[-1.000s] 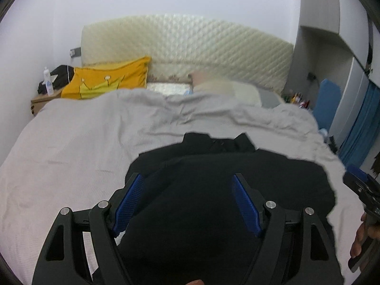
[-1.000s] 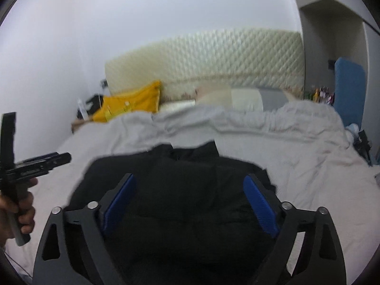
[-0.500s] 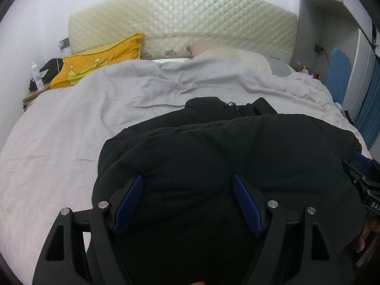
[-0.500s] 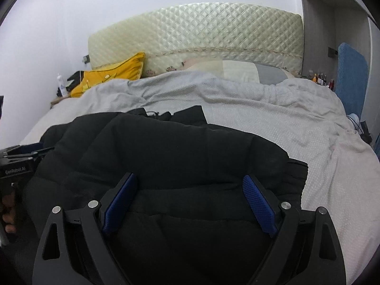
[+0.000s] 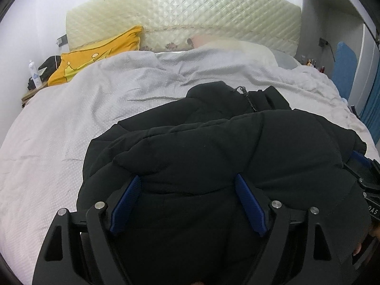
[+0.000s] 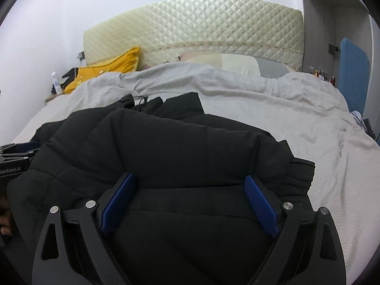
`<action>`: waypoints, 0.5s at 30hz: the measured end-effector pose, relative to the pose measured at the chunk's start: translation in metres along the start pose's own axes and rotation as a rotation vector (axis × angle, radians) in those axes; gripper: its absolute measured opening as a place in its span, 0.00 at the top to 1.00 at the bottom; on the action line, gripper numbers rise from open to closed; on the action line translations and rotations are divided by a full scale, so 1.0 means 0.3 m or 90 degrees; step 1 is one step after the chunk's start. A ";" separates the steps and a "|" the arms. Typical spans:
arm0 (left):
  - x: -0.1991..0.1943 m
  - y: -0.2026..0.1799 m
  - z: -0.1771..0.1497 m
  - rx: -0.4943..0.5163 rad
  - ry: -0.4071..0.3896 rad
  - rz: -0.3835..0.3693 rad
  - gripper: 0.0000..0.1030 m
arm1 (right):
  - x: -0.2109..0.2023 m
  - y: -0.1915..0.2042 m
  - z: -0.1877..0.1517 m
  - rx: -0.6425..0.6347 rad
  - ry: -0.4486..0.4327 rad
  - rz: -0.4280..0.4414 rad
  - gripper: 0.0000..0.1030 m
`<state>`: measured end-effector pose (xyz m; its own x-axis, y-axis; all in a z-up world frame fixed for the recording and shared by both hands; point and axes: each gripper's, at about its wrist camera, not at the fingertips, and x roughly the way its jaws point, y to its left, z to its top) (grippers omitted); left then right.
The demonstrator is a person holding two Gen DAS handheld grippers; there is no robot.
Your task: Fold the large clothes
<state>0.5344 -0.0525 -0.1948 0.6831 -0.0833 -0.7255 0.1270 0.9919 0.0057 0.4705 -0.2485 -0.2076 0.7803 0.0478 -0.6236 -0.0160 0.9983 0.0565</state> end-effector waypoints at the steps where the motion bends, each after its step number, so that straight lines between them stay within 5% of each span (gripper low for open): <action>1: -0.003 -0.001 0.002 -0.004 0.001 0.002 0.20 | 0.001 0.003 0.002 -0.002 0.005 -0.002 0.10; 7: -0.092 0.004 0.022 -0.037 0.023 0.007 0.20 | -0.091 0.010 0.039 0.003 0.022 0.007 0.10; 15: -0.451 -0.031 0.101 -0.045 -0.046 -0.010 0.20 | -0.420 0.039 0.188 0.004 -0.039 0.015 0.10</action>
<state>0.4625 -0.0533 -0.0759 0.7318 -0.1036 -0.6736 0.0895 0.9944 -0.0557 0.4073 -0.2447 -0.0846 0.8169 0.0690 -0.5726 -0.0311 0.9966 0.0758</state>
